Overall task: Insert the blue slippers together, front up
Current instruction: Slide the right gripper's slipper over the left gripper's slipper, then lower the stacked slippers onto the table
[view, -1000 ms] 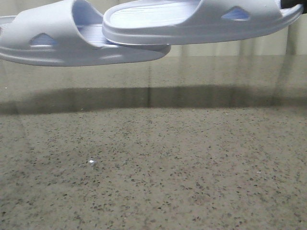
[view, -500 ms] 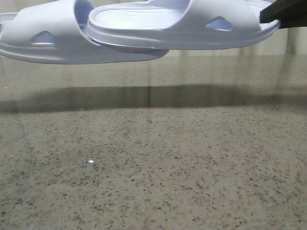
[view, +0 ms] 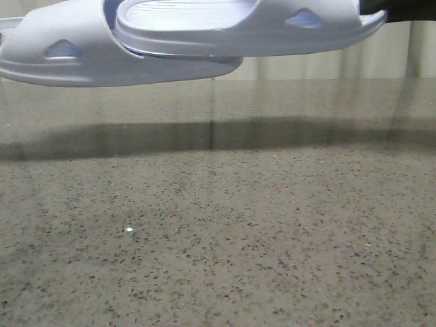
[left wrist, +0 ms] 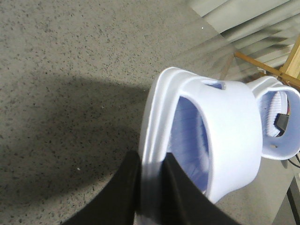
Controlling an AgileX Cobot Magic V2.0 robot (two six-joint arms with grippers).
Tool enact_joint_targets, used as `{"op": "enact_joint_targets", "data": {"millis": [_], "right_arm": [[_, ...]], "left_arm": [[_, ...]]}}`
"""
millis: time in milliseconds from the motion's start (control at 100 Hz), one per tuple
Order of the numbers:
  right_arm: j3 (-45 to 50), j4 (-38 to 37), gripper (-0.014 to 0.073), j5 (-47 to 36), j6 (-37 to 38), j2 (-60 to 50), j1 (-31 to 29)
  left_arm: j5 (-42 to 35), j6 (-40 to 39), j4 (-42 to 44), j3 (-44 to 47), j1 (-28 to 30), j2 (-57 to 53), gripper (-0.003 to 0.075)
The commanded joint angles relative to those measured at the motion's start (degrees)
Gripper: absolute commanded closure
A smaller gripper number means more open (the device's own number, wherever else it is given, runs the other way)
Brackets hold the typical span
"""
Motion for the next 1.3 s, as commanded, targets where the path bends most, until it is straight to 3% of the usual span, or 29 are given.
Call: {"op": "enact_joint_targets", "data": {"millis": [0, 360, 870, 1290], "right_arm": [[-2.1, 3.6, 0.0701, 2.8, -1.1, -0.9, 0.1], [-2.3, 2.4, 0.07, 4.9, -1.1, 2.0, 0.2], [-2.4, 0.4, 0.07, 1.7, -1.1, 2.1, 0.5], [-4.1, 3.0, 0.0701, 0.2, -1.9, 9.7, 14.3]], "left_arm": [[5.0, 0.1, -5.0, -1.8, -0.1, -1.2, 0.0704], [5.0, 0.1, -3.7, -1.8, -0.1, 0.6, 0.0705], [5.0, 1.8, -3.3, -1.8, -2.5, 3.7, 0.0704], [5.0, 1.9, -3.2, -1.8, -2.6, 3.7, 0.0704]]}}
